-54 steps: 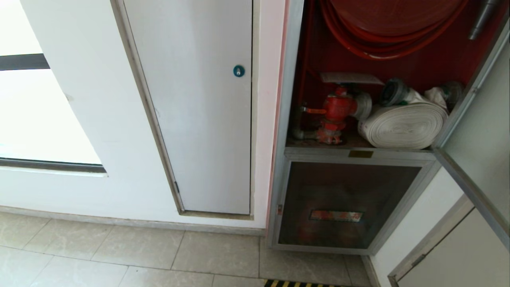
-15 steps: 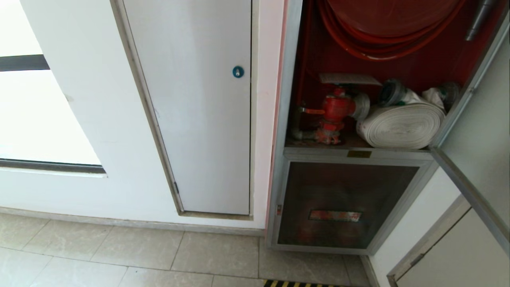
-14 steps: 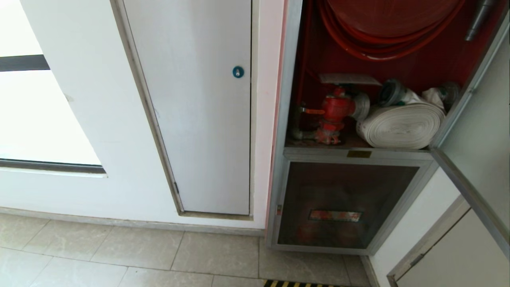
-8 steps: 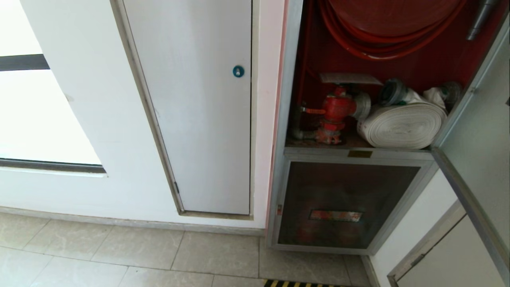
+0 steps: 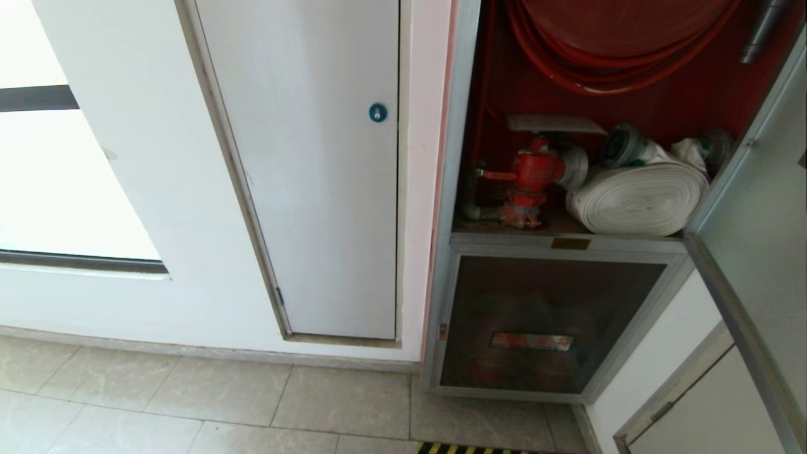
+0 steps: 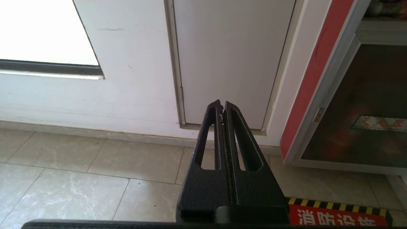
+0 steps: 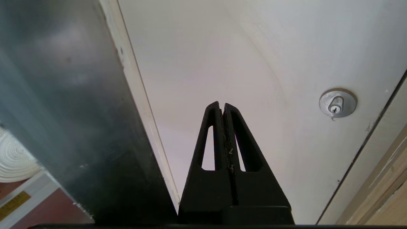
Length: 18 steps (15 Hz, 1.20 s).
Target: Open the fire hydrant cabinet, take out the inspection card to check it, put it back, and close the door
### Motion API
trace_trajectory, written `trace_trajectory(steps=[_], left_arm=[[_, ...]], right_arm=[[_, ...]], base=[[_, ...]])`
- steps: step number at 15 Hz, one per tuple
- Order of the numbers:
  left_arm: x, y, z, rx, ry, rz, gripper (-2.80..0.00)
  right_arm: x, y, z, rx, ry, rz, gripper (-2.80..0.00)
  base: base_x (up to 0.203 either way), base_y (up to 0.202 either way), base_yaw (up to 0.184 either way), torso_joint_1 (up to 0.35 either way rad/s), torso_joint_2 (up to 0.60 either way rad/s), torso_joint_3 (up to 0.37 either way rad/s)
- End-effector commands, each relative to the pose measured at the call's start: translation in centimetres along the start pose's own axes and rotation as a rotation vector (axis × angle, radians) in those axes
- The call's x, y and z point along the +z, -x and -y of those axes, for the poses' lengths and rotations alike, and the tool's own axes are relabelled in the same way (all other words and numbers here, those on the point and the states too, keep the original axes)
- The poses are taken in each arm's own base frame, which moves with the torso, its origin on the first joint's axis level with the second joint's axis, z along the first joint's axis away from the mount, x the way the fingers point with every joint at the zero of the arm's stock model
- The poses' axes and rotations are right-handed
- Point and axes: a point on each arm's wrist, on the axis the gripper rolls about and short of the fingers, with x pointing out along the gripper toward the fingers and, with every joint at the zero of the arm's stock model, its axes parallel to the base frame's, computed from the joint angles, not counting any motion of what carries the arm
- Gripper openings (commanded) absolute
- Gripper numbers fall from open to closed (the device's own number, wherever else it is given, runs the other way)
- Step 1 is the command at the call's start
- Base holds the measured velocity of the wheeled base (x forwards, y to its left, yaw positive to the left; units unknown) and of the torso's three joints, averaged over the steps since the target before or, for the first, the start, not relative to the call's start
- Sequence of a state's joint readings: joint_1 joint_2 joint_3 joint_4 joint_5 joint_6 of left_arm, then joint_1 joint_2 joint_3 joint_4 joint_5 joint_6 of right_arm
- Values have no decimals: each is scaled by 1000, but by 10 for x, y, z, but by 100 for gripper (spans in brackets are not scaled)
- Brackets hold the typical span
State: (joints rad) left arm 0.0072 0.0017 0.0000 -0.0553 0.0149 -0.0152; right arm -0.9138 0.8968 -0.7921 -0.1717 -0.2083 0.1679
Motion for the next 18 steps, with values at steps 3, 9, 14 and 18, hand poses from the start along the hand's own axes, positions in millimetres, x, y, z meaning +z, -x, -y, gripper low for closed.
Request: trace_trajectory(steps=[3,9,14,18], left_arm=[[-5,-1,0,1,0,-17,-280],[-5,-1,0,1,1,-18,-280],[-5,-1,0,1,1,-17,-280],[-5,-1,0,1,0,-17,-280]], right_arm=[[5,12,-1,37,-14,37,-280],[6,28,-1,140,-21,157,-280],[5,33,-4,258,-30,188,-280],[4,35,-7,333,-32,180,-280]], base=[[0,0,0,0,0,0],[0,0,0,0,0,0],[0,0,0,0,0,0],[0,0,0,0,0,0]])
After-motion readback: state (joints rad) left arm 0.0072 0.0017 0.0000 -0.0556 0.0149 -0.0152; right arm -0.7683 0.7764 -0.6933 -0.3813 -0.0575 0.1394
